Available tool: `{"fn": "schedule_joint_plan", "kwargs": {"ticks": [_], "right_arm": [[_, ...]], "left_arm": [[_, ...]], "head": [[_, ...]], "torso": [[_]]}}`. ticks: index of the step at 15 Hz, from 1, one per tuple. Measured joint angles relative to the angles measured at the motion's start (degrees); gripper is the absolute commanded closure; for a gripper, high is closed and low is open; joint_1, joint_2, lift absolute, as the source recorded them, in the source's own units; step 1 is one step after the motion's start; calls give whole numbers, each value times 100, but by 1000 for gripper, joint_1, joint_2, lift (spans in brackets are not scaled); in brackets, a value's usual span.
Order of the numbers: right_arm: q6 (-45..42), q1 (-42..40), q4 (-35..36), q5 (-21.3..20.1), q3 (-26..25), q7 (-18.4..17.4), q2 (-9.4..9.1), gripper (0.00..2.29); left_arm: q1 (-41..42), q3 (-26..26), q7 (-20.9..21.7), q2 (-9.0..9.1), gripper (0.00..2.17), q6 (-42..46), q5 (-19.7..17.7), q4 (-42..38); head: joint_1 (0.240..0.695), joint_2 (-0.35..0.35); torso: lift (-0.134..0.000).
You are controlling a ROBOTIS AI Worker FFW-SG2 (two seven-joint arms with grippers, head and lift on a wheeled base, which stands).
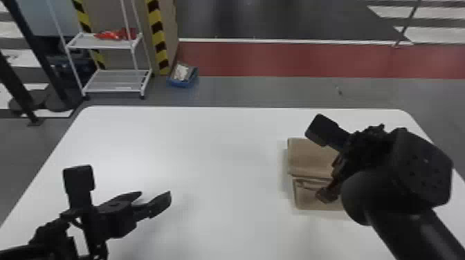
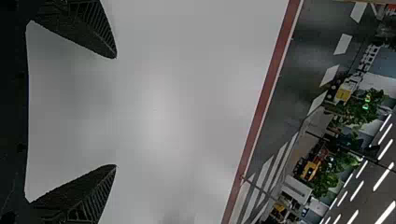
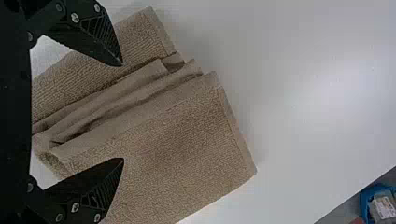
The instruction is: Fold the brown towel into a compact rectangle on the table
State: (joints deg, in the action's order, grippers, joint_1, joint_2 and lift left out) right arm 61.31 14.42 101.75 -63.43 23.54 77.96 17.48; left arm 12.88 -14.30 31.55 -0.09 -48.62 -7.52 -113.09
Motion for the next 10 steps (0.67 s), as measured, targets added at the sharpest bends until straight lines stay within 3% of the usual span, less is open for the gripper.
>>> {"fn": "schedule_joint_plan", "kwargs": {"ticks": [6,10], "right_arm": [[-230,33,-449,-386,143,0,-146,188],[-220,-19,-422,-398,96,0,-174,188]], "left_arm": [[2,5,12,0,36,44,-3,44],[4,-13,37,0,36,50,-4,51]], "head": [[695,-15],[695,-13]], "torso": [[-124],[-124]]}}
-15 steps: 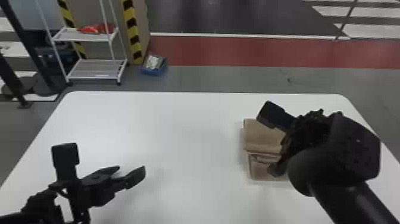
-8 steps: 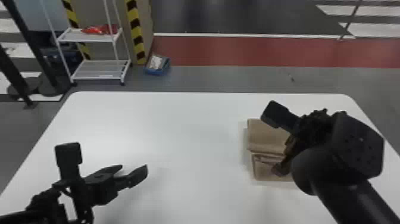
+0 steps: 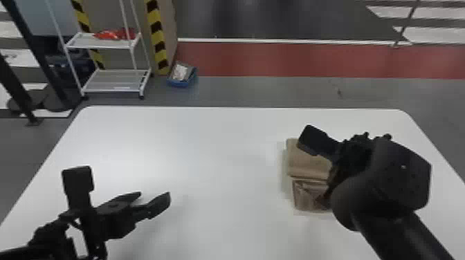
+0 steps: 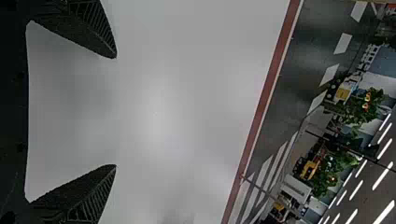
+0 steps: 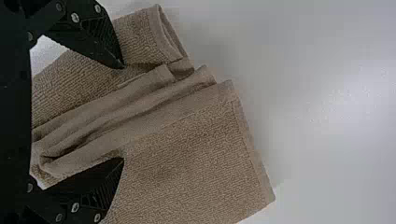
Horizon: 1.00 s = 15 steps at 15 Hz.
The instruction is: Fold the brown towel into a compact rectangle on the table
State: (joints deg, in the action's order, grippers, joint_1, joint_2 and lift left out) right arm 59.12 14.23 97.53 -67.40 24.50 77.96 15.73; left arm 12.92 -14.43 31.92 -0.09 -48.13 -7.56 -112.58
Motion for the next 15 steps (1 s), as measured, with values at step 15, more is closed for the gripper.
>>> {"fn": "schedule_joint_plan", "kwargs": {"ticks": [15], "right_arm": [[-21,127,-184,-155,-141,-140,-23,218]], "left_arm": [[87,-39,42,0,36,0,-47,-64]], "head": [[695,-36]], "torso": [[-124]]}}
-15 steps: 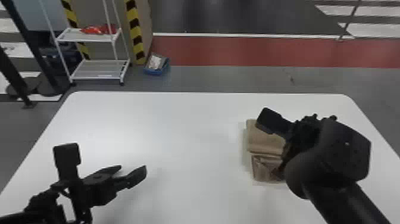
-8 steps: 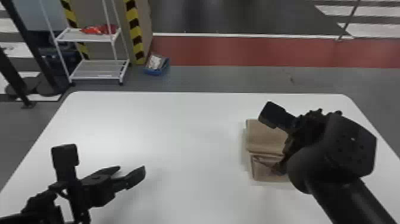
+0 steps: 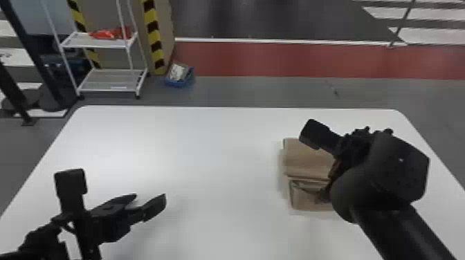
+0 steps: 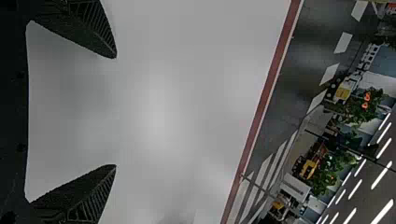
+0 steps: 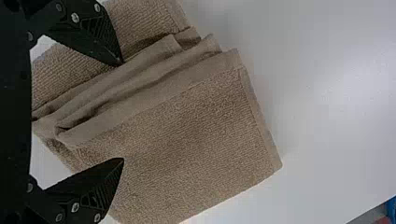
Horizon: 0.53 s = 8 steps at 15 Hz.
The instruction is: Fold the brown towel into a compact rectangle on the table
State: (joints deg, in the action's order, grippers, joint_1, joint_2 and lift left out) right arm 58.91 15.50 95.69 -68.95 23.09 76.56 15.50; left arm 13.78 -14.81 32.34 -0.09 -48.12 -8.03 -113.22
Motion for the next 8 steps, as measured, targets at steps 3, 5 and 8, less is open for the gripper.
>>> {"fn": "schedule_joint_plan", "kwargs": {"ticks": [3,5,8], "right_arm": [[25,35,-100,-23,-5,-161,-45,343],[45,1,-48,40,-51,-279,-78,414],[62,-40,46,89,-73,-356,-89,394]], "left_arm": [[10,-16,21,0,36,0,-5,-3],[13,-22,35,0,36,0,-9,0],[21,-45,44,0,36,10,-23,5]], "head": [[695,-40],[695,-39],[695,-35]], "torso": [[-124],[-124],[-124]]}}
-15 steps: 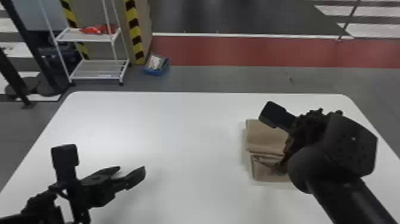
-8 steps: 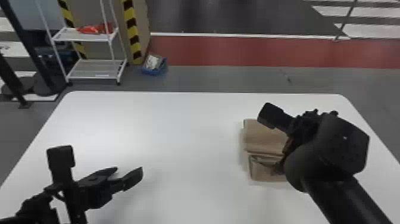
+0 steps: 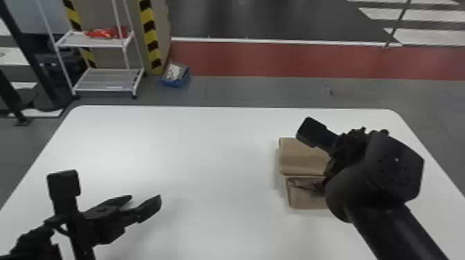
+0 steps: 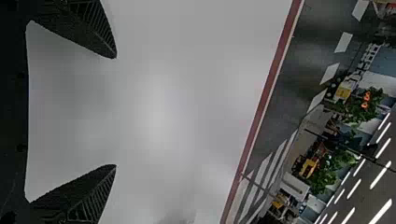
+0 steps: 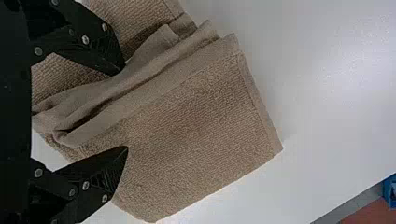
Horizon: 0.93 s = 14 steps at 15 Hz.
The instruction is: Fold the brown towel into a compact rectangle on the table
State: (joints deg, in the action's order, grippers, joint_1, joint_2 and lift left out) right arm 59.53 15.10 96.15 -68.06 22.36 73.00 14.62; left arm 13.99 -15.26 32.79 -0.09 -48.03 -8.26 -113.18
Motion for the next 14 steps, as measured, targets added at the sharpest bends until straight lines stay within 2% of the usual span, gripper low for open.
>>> {"fn": "schedule_joint_plan", "kwargs": {"ticks": [2,5,11,14], "right_arm": [[17,-69,100,-2,33,52,-3,242],[20,-145,308,-32,91,239,28,235],[-81,-83,-30,-289,260,-58,-46,238],[-83,-21,-150,-326,318,-121,-94,444]], "left_arm": [[6,-20,7,0,36,7,-6,5],[7,-44,9,0,36,8,-9,5],[8,-23,4,0,36,8,-17,6],[14,-44,7,0,36,23,-22,30]], "head": [[695,-29],[695,-13],[695,-20],[695,-18]], "torso": [[-124],[-124],[-124],[-124]]}}
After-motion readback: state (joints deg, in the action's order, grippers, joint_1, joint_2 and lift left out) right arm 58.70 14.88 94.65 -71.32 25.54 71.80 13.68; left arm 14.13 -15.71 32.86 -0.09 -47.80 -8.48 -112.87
